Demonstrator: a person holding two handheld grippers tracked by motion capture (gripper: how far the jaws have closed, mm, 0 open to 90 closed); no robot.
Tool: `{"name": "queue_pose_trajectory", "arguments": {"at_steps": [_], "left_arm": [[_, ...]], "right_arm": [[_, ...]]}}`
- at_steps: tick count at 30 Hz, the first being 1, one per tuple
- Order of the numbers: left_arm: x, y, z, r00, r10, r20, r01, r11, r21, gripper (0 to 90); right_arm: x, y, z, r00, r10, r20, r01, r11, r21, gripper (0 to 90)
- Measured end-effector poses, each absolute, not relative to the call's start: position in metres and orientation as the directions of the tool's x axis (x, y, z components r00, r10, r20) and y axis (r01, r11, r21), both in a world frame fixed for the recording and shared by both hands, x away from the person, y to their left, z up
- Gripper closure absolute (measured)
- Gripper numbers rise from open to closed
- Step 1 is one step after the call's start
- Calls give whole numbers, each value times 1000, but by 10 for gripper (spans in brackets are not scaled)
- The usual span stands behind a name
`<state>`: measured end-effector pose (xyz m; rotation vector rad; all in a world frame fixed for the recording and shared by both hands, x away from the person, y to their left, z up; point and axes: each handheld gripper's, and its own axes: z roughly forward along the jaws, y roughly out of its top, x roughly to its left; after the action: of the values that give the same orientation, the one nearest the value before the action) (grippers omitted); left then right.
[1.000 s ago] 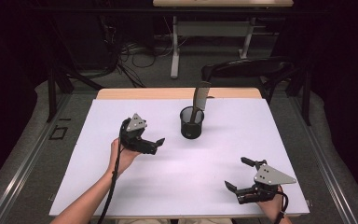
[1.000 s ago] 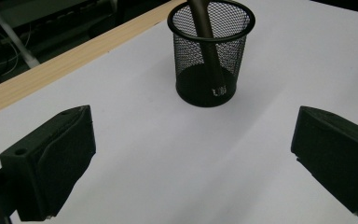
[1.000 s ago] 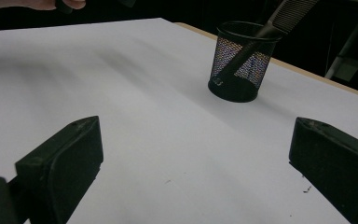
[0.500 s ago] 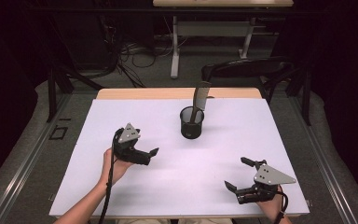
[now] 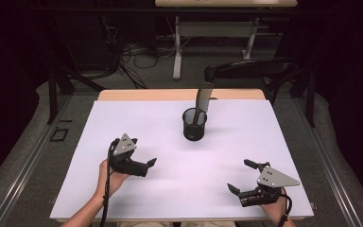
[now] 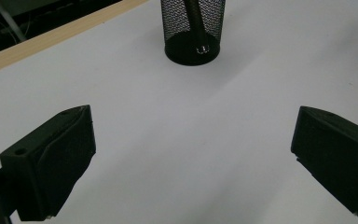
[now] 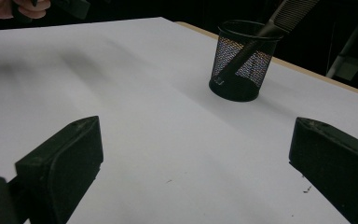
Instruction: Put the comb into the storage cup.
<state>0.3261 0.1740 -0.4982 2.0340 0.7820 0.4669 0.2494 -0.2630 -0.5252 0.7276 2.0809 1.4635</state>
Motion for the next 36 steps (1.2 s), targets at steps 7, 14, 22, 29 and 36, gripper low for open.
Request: {"name": "queue_pose_trajectory", "arguments": {"at_steps": [7, 14, 22, 29, 36], "left_arm": [[312, 181, -503, 726, 687, 34, 348, -409, 844, 0], [302, 189, -509, 717, 697, 25, 353, -394, 849, 0], [291, 197, -514, 714, 700, 21, 343, -375, 861, 0], [285, 201, -518, 711, 703, 21, 338, -368, 866, 0], [277, 205, -521, 710, 704, 26, 338, -373, 864, 0]], "right_arm": [[249, -263, -525, -738, 669, -88, 143, 283, 948, 22], [249, -263, -525, -737, 670, -85, 147, 282, 948, 22], [249, -262, -525, -738, 670, -84, 148, 281, 948, 22], [249, -263, -525, -737, 671, -86, 146, 282, 948, 22], [249, -263, -525, -737, 671, -86, 146, 282, 948, 21]]}}
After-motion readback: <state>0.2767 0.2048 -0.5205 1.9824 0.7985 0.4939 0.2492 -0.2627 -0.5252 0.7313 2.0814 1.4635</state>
